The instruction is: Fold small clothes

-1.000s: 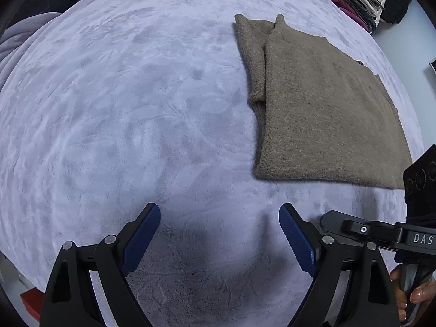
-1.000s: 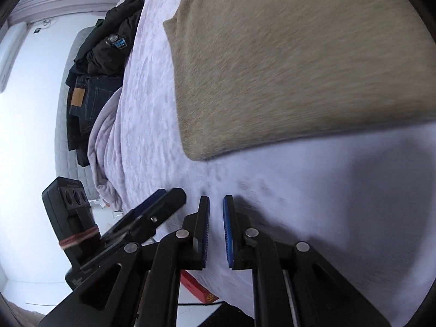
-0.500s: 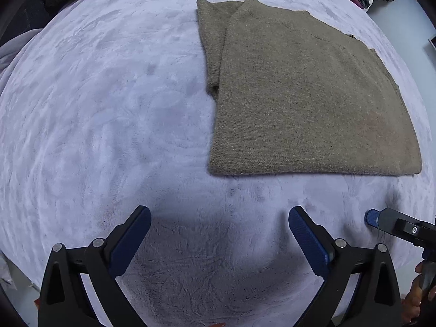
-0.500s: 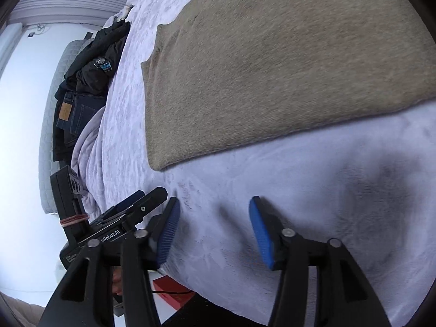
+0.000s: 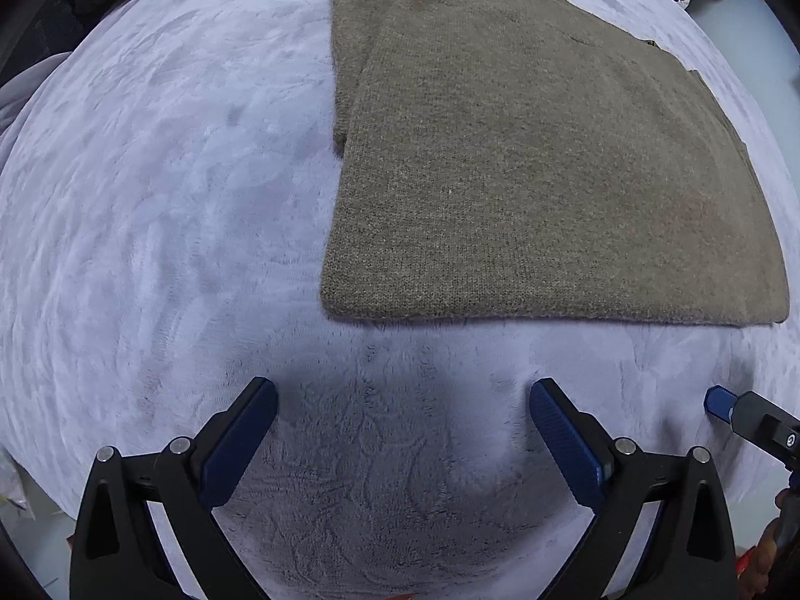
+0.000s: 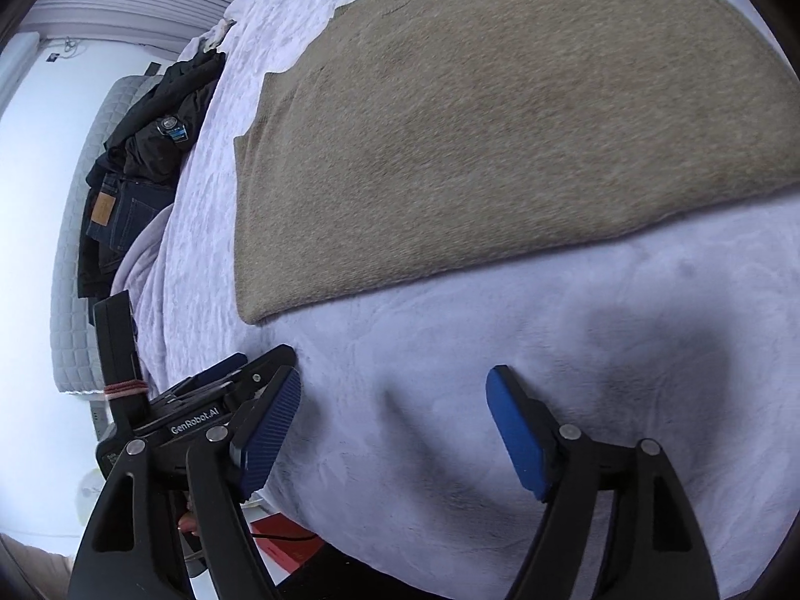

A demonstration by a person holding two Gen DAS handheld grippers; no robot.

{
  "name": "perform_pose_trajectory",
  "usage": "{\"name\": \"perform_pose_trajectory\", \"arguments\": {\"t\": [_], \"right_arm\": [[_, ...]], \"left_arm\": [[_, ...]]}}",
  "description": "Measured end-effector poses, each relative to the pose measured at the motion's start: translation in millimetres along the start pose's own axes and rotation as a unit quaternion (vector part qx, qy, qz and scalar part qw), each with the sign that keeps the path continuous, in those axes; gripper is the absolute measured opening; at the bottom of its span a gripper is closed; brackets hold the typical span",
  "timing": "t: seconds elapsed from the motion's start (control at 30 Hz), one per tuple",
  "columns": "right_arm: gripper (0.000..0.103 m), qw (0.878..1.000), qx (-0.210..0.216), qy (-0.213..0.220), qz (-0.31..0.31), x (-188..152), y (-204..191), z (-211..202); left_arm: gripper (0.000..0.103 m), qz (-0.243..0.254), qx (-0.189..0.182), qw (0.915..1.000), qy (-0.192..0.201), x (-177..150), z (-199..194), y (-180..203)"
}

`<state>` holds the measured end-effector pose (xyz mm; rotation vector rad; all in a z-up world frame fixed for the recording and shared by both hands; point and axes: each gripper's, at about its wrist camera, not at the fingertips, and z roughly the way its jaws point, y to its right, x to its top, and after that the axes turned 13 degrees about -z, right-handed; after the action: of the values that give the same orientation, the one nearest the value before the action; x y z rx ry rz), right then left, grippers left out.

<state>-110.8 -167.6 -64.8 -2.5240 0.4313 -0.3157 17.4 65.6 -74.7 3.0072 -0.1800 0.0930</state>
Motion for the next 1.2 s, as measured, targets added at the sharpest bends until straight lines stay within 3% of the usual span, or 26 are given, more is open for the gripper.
{"name": "perform_pose_trajectory", "arguments": {"t": [0.2, 0.37, 0.47, 0.6, 0.67, 0.73, 0.83, 1.0, 1.2], "right_arm": [[0.083, 1.000, -0.013, 0.007, -0.003, -0.7, 9.3, -9.9], [0.103, 0.998, -0.040, 0.024, -0.045, -1.3, 4.9, -18.5], [0.103, 0.994, -0.066, 0.020, -0.089, -0.8, -3.5, -20.7], [0.103, 0.995, -0.050, 0.002, -0.085, -0.6, -0.2, -20.3], [0.103, 0.997, -0.040, -0.002, -0.071, -1.1, 4.5, -19.6], [0.103, 0.998, -0.024, -0.004, -0.054, -2.3, 10.0, -19.0], [0.103, 0.999, -0.004, -0.007, -0.034, -3.6, 16.7, -17.7], [0.103, 1.000, 0.013, -0.008, -0.024, -4.1, 22.2, -17.5], [0.103, 0.999, 0.021, -0.009, -0.027, -1.3, 21.4, -18.2]], "left_arm": [[0.101, -0.014, -0.005, 0.9999, -0.006, -3.1, 4.0, 17.9], [0.101, -0.042, -0.029, 0.9987, -0.005, -0.7, 1.4, 9.0], [0.101, -0.057, -0.040, 0.9975, -0.011, 2.3, 3.1, 6.5], [0.101, -0.077, -0.083, 0.9934, -0.021, 10.2, 3.4, -4.2], [0.101, -0.102, -0.133, 0.9852, -0.035, 13.2, 2.5, -8.3], [0.101, -0.131, -0.195, 0.9709, -0.048, 14.3, 1.9, -13.2], [0.101, -0.161, -0.252, 0.9522, -0.061, 12.8, 6.9, -9.3], [0.101, -0.186, -0.293, 0.9362, -0.054, 21.8, 18.8, -3.8], [0.101, -0.210, -0.316, 0.9250, -0.021, 47.5, 21.2, -0.7]]}}
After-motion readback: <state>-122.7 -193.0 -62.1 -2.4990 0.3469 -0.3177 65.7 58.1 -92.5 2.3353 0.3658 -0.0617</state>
